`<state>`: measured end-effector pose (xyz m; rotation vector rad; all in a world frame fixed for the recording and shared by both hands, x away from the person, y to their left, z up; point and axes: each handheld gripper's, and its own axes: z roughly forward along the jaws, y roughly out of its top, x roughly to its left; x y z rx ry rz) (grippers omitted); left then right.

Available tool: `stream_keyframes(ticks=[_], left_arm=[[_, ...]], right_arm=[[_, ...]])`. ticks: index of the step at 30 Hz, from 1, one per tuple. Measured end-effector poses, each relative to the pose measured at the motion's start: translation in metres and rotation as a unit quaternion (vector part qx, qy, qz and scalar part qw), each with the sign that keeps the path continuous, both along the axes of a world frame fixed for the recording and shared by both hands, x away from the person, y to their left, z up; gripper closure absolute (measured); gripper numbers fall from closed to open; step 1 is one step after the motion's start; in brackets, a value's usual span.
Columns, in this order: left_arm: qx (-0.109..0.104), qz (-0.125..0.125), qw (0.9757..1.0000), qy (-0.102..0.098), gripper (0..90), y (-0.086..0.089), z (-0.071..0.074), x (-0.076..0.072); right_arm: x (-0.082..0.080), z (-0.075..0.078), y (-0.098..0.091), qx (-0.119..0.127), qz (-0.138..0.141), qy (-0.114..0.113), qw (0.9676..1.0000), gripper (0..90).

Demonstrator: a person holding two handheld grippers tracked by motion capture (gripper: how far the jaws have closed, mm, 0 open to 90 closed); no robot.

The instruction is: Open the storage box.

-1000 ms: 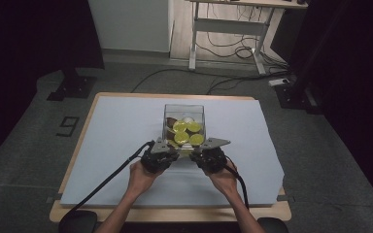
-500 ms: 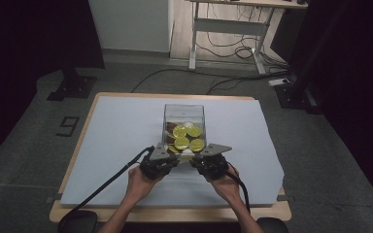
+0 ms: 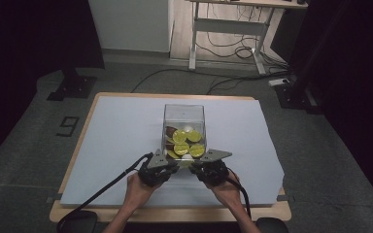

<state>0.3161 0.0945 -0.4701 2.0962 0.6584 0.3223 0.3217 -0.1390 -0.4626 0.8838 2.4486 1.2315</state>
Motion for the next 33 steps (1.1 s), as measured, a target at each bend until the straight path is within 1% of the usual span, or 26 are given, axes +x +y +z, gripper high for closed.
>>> stream_keyframes(ticks=[8, 22, 28, 33], left_arm=[[-0.007, -0.010, 0.9999, 0.001, 81.2, 0.001, -0.002, -0.010], [-0.002, -0.023, 0.9997, -0.002, 80.6, 0.003, -0.002, -0.024], [-0.007, -0.024, 0.9997, 0.000, 80.2, 0.006, -0.003, -0.030], [-0.009, -0.023, 0.9997, 0.000, 80.2, 0.006, -0.003, -0.034]], right_arm=[[-0.010, -0.001, -0.001, 0.005, 0.006, 0.002, 1.0000, 78.4], [-0.025, -0.002, -0.002, 0.006, 0.019, 0.005, 0.9998, 78.4], [-0.031, -0.002, 0.000, 0.005, 0.026, 0.005, 0.9996, 78.4], [-0.034, -0.002, 0.000, 0.005, 0.027, 0.004, 0.9996, 78.5]])
